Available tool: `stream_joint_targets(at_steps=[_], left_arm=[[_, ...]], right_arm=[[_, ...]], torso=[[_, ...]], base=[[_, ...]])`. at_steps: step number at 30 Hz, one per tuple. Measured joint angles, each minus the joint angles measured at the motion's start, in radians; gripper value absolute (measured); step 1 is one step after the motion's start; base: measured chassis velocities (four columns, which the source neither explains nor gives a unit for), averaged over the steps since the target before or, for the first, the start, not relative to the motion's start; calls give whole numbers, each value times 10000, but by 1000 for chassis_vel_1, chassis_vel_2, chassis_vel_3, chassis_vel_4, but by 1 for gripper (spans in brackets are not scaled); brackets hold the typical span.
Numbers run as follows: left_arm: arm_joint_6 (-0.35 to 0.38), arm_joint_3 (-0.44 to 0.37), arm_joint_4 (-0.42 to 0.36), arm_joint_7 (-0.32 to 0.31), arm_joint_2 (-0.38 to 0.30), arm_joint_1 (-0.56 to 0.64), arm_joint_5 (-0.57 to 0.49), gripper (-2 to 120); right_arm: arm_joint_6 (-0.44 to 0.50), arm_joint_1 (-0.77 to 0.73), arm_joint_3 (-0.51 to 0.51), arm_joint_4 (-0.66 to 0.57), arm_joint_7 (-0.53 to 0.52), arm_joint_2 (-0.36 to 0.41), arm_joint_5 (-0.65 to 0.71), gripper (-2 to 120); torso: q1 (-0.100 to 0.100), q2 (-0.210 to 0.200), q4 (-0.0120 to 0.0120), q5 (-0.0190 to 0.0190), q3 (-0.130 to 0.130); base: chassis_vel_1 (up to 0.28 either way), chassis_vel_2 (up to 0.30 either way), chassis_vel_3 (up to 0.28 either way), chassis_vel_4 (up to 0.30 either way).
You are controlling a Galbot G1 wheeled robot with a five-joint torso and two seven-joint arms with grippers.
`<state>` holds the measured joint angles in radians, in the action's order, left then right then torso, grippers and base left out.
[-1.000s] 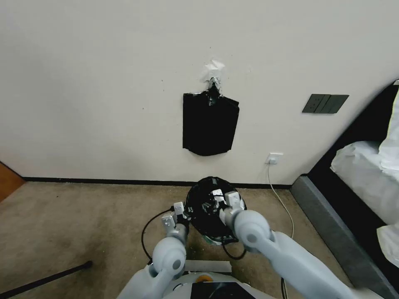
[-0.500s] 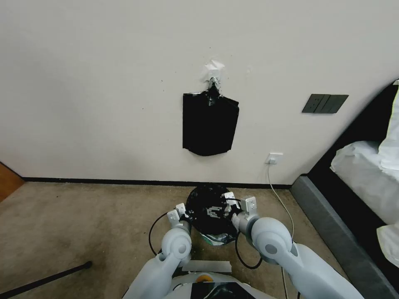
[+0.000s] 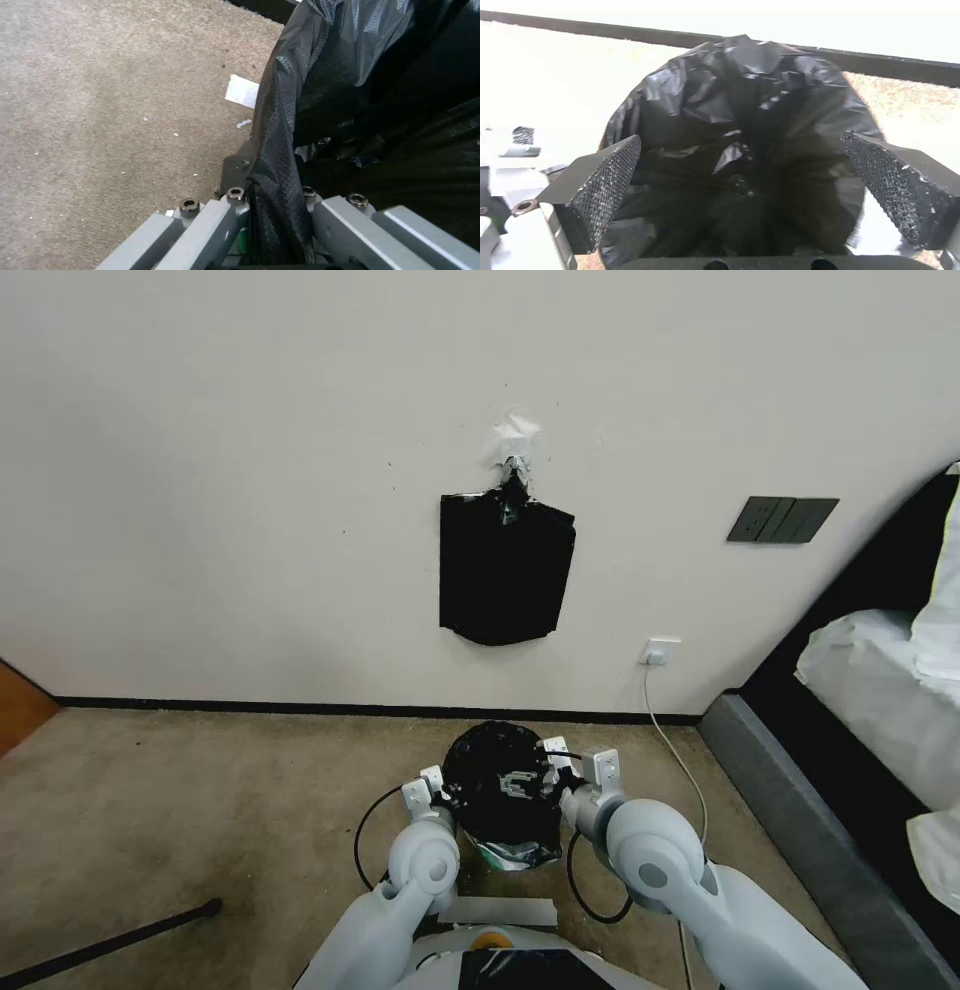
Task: Place a trash bag onto the trash bin.
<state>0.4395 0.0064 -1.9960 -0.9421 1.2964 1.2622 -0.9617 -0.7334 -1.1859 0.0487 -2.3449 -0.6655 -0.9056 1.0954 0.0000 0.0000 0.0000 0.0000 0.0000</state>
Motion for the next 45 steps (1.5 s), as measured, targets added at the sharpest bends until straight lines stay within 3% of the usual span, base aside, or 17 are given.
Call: stream_joint_targets(at_steps=[2, 10, 14, 16, 17, 20, 21, 24, 25, 28, 29, 30, 31, 32, 35, 39, 45], left_arm=[[3, -4, -12, 1, -31, 4, -2, 1], [91, -115, -360, 287, -278, 206, 75, 27], [80, -258, -726, 824, -590, 408, 437, 41], [-269, -528, -1072, 1747, -1009, 821, 1514, 55], [-269, -528, -1072, 1747, -1009, 821, 1514, 55], [-2159, -1327, -1100, 3840, -1467, 1998, 4694, 68], [-2159, -1327, -1100, 3840, -1467, 1998, 4694, 68], [-4276, -2461, -966, 5513, -1359, 3351, 6496, 84], [-4276, -2461, -966, 5513, -1359, 3351, 6496, 84], [-6000, -3597, -756, 6505, -861, 4465, 7551, 97], [-6431, -3870, -673, 6692, -672, 4722, 7900, 98], [-6431, -3870, -673, 6692, -672, 4722, 7900, 98], [-6895, -4218, -588, 6878, -415, 4982, 8343, 99], [-6895, -4218, -588, 6878, -415, 4982, 8343, 99], [-8073, -4698, -366, 7304, 242, 5556, 9377, 100], [-8688, -4679, -416, 7522, 749, 5975, 9943, 100], [-8783, -4613, -550, 7565, 897, 6079, 10025, 100]], right_arm=[[0, -5, 7, 0, 0, -4, 1, 100], [1, -240, 127, -7, -15, -61, -151, 100], [17, -437, 304, -1, 128, -157, -483, 100], [442, -996, 605, 247, 781, -413, -1626, 100], [442, -996, 605, 247, 781, -413, -1626, 100], [2509, -2255, 1394, 1225, 2245, -1215, -4143, 100], [2509, -2255, 1394, 1225, 2245, -1215, -4143, 100], [4809, -3394, 2320, 2234, 3452, -2190, -6243, 100], [4809, -3394, 2320, 2234, 3452, -2190, -6243, 100], [7024, -4403, 3113, 2919, 4267, -3047, -8368, 100], [7610, -4681, 3321, 3059, 4448, -3340, -8962, 100], [7610, -4681, 3321, 3059, 4448, -3340, -8962, 100], [8433, -5092, 3558, 3203, 4633, -3713, -9596, 100], [8433, -5092, 3558, 3203, 4633, -3713, -9596, 100], [10363, -5886, 3982, 3488, 4996, -4557, -10608, 100], [11289, -6445, 4076, 3254, 5132, -5071, -11154, 100], [11425, -6678, 4070, 3011, 5140, -5279, -11264, 100]], torso=[[0, 0, 0, 0, 0], [0, 0, 0, -1, 0], [0, 0, -1, -1, 0], [1, 0, 0, -2, -1], [1, 0, 0, -2, -1], [0, 0, -1, 2, 0], [0, 0, -1, 2, 0], [0, 0, 1, 0, 0], [0, 0, 1, 0, 0], [0, 0, 1, -3, -1], [0, 0, 0, -3, -1], [0, 0, 0, -3, -1], [0, 0, 0, 2, -1], [0, 0, 0, 2, -1], [0, 0, -1, 1, -1], [0, 0, 2, 0, -1], [0, 0, 0, 0, -1]], base=[[0, 0, 0, 0], [0, 0, 0, 0], [0, 0, 0, 0], [0, 0, 0, 0], [0, 0, 0, 0], [0, 0, 0, 0], [0, 0, 0, 0], [0, 0, 0, 0], [0, 0, 0, 0], [0, 0, 0, 0], [0, 0, 0, 0], [0, 0, 0, 0], [0, 0, 0, 0], [0, 0, 0, 0], [0, 0, 0, 0], [0, 0, 0, 0], [0, 0, 0, 0]])
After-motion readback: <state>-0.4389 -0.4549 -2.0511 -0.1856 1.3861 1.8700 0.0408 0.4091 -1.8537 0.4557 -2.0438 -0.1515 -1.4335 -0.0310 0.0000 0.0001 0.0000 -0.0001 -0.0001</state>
